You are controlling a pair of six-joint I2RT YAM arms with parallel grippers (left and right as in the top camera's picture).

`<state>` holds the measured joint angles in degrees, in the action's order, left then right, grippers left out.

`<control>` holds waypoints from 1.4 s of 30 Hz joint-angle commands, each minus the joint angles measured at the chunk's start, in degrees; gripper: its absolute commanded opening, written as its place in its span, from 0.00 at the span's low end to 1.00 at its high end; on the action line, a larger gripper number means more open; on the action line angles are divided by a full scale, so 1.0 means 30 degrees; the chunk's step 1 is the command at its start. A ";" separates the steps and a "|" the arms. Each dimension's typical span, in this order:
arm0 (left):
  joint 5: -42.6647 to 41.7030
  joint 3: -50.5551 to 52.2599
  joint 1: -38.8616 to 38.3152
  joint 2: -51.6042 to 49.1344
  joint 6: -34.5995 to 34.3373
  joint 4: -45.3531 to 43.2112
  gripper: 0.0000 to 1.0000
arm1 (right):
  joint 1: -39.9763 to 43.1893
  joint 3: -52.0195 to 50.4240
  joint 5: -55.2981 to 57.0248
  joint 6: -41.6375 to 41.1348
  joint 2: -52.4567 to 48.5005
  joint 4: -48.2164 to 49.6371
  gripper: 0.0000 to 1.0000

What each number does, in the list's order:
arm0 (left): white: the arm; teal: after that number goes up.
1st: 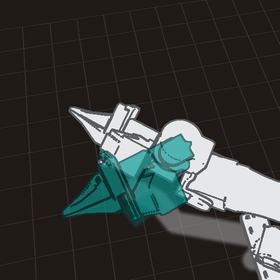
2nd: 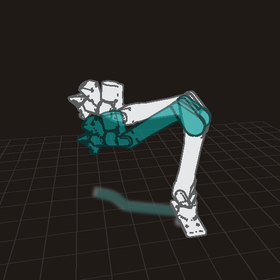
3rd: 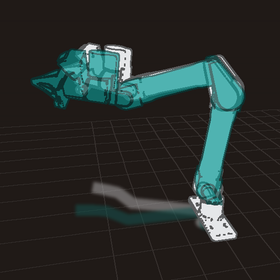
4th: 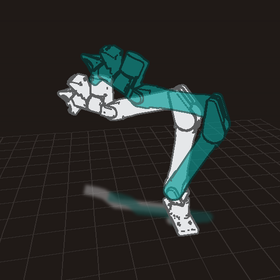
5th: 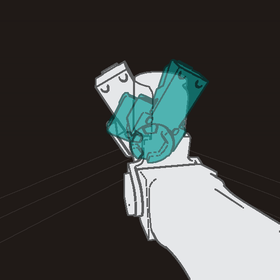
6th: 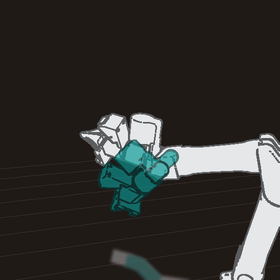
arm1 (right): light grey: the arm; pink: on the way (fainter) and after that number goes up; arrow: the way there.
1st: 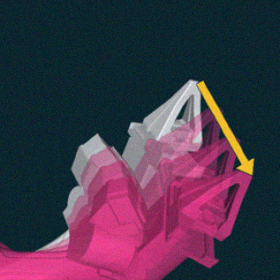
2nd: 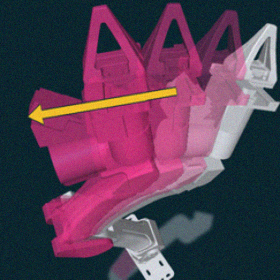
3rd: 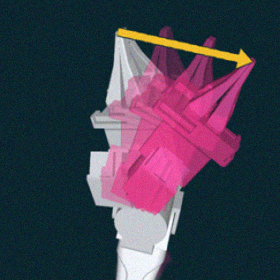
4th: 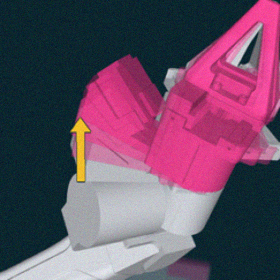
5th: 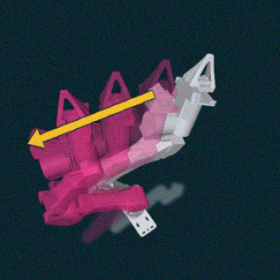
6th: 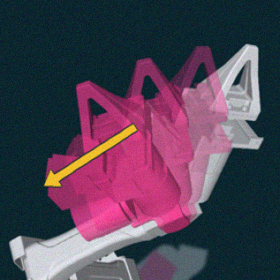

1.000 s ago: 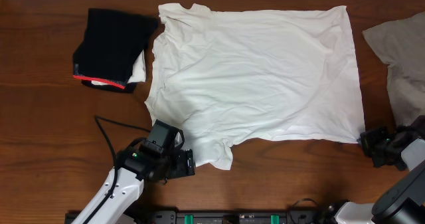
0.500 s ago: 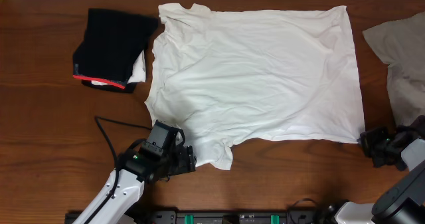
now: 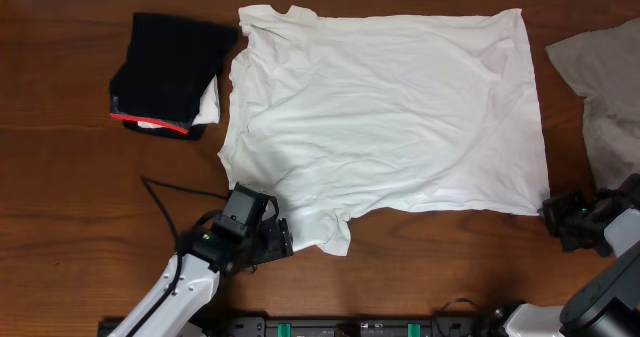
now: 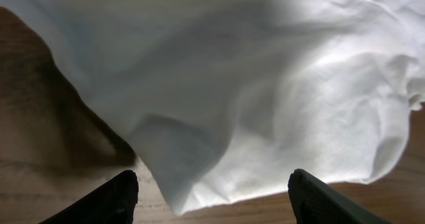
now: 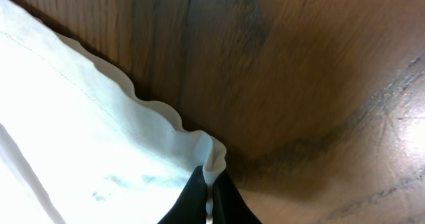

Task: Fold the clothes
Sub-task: 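Grasp the lower hem corners with both grippers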

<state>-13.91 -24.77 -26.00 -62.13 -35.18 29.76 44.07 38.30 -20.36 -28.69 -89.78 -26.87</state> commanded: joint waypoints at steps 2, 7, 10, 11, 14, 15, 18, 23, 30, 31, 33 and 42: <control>0.0321 0.0087 -0.0058 -0.1144 -0.0386 -0.0379 0.75 | 0.0036 -0.0525 0.1428 0.0007 -0.0612 -0.0211 0.06; -0.0029 0.0073 -0.0058 -0.2076 -0.0379 -0.0903 0.36 | 0.0036 -0.0525 0.1428 0.0007 -0.0619 -0.0211 0.06; -0.0073 0.0022 -0.0058 -0.2076 -0.0372 -0.0882 0.06 | 0.0036 -0.0525 0.1428 0.0007 -0.0619 -0.0211 0.07; -0.0073 0.0015 -0.0058 -0.2069 -0.0372 -0.0882 0.06 | 0.0036 -0.0525 0.1428 0.0007 -0.0619 -0.0211 0.07; -0.0073 -0.0073 -0.0051 -0.2040 -0.0364 -0.0678 0.06 | 0.0036 -0.0525 0.1435 0.0015 -0.0612 -0.0226 0.08; -0.0087 -0.0189 -0.0029 -0.1953 -0.0291 -0.0452 0.06 | 0.0036 -0.0525 0.1443 0.0015 -0.0619 -0.0255 0.08; -0.0073 -0.0947 -0.0022 -0.1457 -0.0138 0.0911 0.06 | 0.0036 -0.0510 0.1311 0.0510 -0.0597 -0.0539 0.01; -0.0080 -0.2535 -0.0022 -0.0117 0.0211 0.3242 0.06 | 0.0044 -0.0335 0.1290 0.0634 0.0262 -0.1384 0.01; -0.0743 -0.3002 -0.0022 0.1144 0.0189 0.5552 0.06 | 0.0036 0.0313 0.2259 0.0954 0.3133 -0.3949 0.01; -0.0809 -0.3002 -0.0022 0.1202 0.0189 0.5858 0.06 | 0.0036 0.0539 0.2535 0.0962 0.3606 -0.4532 0.01; -0.0867 -0.3002 -0.0022 0.1311 0.0197 0.6433 0.06 | 0.0036 0.1129 0.3206 0.1020 0.4459 -0.5610 0.01; -0.2011 -0.3024 -0.0022 0.1843 0.0189 0.7817 0.06 | -0.0197 0.2608 0.4998 0.0867 0.6215 -0.8102 0.02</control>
<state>-17.06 -33.21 -26.04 -57.54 -35.55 52.45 43.97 45.34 -7.81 -26.46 -71.46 -50.72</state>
